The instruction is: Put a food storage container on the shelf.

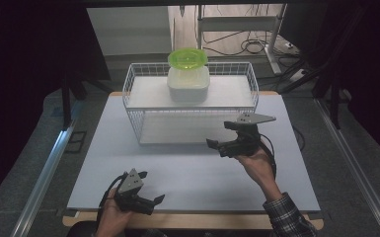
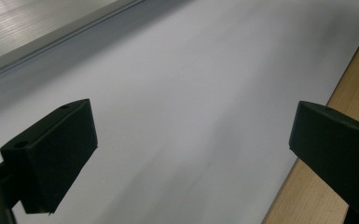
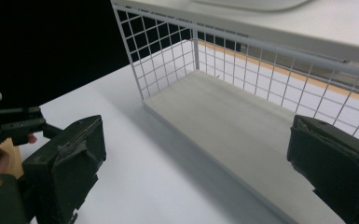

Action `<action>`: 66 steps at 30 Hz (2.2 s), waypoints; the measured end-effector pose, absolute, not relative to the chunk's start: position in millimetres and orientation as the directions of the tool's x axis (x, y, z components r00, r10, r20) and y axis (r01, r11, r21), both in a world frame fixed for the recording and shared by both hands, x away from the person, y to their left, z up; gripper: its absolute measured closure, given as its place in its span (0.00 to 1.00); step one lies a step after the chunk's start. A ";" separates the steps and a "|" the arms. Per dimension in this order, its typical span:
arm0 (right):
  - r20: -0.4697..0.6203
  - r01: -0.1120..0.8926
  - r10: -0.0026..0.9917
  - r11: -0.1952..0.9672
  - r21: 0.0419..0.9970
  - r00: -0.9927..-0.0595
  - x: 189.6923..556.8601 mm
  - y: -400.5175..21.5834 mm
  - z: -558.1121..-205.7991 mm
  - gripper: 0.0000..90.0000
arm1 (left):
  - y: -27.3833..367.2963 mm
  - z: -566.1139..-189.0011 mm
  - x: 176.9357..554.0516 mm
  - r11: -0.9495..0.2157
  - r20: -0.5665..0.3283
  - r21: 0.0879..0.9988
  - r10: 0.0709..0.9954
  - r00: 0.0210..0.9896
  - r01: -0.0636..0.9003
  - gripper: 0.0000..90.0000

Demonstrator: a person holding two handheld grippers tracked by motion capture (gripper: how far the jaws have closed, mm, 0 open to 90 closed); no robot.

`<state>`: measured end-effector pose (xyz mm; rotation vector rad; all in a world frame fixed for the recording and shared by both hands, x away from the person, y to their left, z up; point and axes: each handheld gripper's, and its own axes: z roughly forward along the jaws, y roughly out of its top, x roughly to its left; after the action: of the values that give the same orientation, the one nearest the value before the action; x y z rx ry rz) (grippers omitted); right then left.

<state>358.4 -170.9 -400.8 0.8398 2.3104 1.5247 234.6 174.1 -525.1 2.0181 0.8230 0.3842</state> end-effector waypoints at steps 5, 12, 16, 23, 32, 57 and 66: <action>0.107 0.332 0.588 0.290 0.898 -0.802 351.4 -173.4 -404.0 0.05 | 174.7 -523.6 233.8 -0.373 -0.044 0.839 0.680 0.732 0.397 0.01; 0.098 0.332 0.589 0.304 0.893 -0.802 343.2 -177.3 -412.9 0.05 | 175.0 -522.9 233.6 -0.368 -0.052 0.836 0.684 0.728 0.406 0.01; 0.072 0.322 0.595 0.325 0.889 -0.800 340.1 -179.2 -417.4 0.03 | 175.3 -522.8 234.2 -0.371 -0.059 0.829 0.686 0.725 0.419 0.01; 0.017 0.308 0.620 0.365 0.879 -0.785 332.4 -183.7 -425.0 0.00 | 175.4 -523.7 234.9 -0.378 -0.056 0.822 0.691 0.720 0.427 0.01; -0.009 0.311 0.636 0.389 0.867 -0.772 322.0 -194.4 -436.4 0.00 | 174.9 -524.6 235.4 -0.387 -0.050 0.815 0.695 0.718 0.431 0.01; -0.025 0.383 0.681 0.441 0.812 -0.732 298.2 -218.0 -482.5 0.00 | 175.3 -527.0 236.7 -0.398 -0.036 0.806 0.706 0.707 0.438 0.01; -0.036 0.415 0.697 0.466 0.782 -0.716 292.9 -220.5 -496.4 0.00 | 174.5 -527.7 236.9 -0.405 -0.031 0.801 0.706 0.707 0.440 0.01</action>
<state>292.9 -220.5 -496.4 0.9393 2.3680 1.1204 236.9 174.5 -527.7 2.0634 0.8732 0.3972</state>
